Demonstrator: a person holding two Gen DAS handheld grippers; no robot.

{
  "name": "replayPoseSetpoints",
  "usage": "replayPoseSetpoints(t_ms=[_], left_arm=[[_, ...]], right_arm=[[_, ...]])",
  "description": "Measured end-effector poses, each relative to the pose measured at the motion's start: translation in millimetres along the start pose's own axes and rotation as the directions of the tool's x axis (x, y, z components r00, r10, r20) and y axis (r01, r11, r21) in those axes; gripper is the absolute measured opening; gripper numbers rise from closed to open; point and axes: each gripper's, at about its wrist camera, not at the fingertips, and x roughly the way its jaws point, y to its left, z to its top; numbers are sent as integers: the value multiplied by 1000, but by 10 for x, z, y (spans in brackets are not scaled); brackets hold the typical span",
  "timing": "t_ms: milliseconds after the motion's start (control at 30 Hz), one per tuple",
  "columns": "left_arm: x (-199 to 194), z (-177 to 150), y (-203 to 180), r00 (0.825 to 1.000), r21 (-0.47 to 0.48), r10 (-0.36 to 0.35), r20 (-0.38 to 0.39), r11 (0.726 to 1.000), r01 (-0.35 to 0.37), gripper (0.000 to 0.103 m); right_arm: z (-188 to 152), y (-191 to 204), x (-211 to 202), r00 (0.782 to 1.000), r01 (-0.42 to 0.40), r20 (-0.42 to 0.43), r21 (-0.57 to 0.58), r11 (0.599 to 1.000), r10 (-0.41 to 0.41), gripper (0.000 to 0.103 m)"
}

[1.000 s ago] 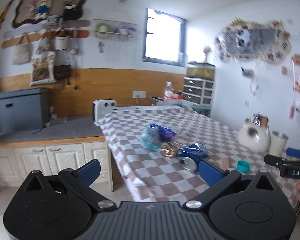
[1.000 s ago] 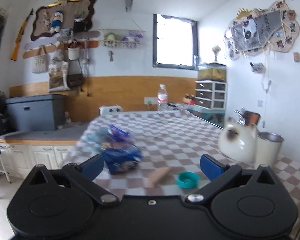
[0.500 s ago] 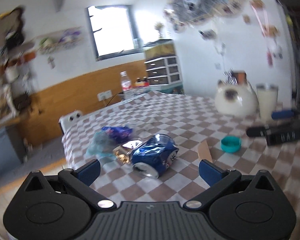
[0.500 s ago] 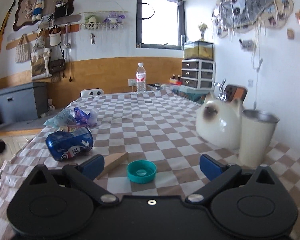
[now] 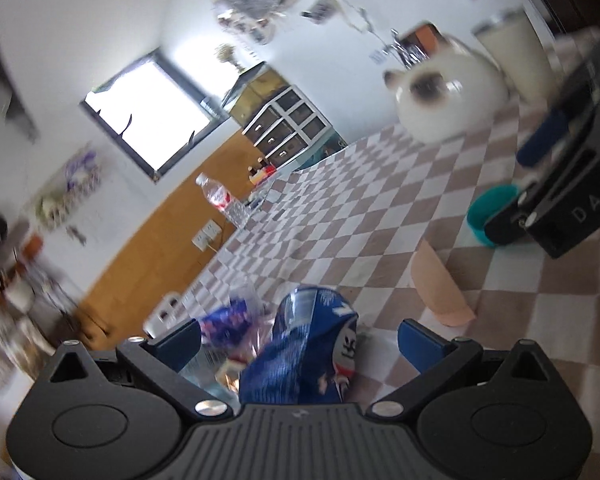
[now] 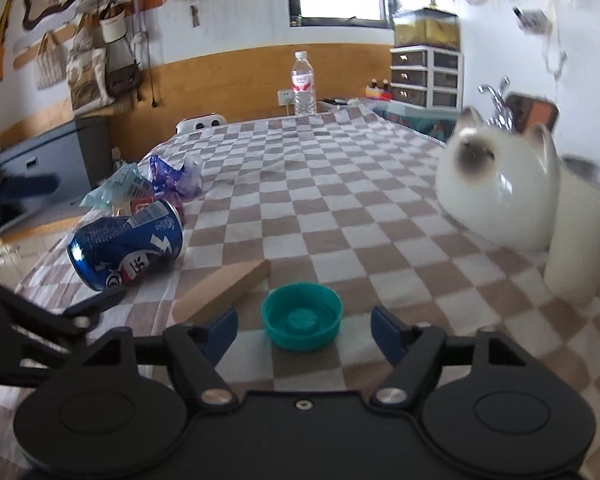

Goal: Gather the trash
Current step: 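Grasp the blue crushed can with the left tool while the right tool grasps the teal cap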

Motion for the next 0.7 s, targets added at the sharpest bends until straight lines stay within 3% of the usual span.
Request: replayPoseSetpoints(t_ms=[100,233,333,467,567,700], left_arm=[[118,52,-109,1000,72,21,-2,997,-21,103],[264,55,-196,998,116,58,-18,992,-55,103],[334,64,-247,990,159,139,-2,978,-136,103],[422,91,-202,988,156,151,-44,978,-142,101],[462,60,-187,985,181,162,-60,972,-149,91],[469,-44,-137,985,187,143,-102,975,-122,70]], right_arm=[[63,49,101,999,20,-42,-107,994,-24,62],[106,9,201,999,-22,-50,-125,992,16,50],[92,17,277,997,-22,-73,-125,992,13,50],[80,76,285,997,-3,-80,-156,988,-10,51],[75,93,291,997,3,-79,-164,986,-16,51],[87,50,304,996,-11,-86,-140,990,-1,50]])
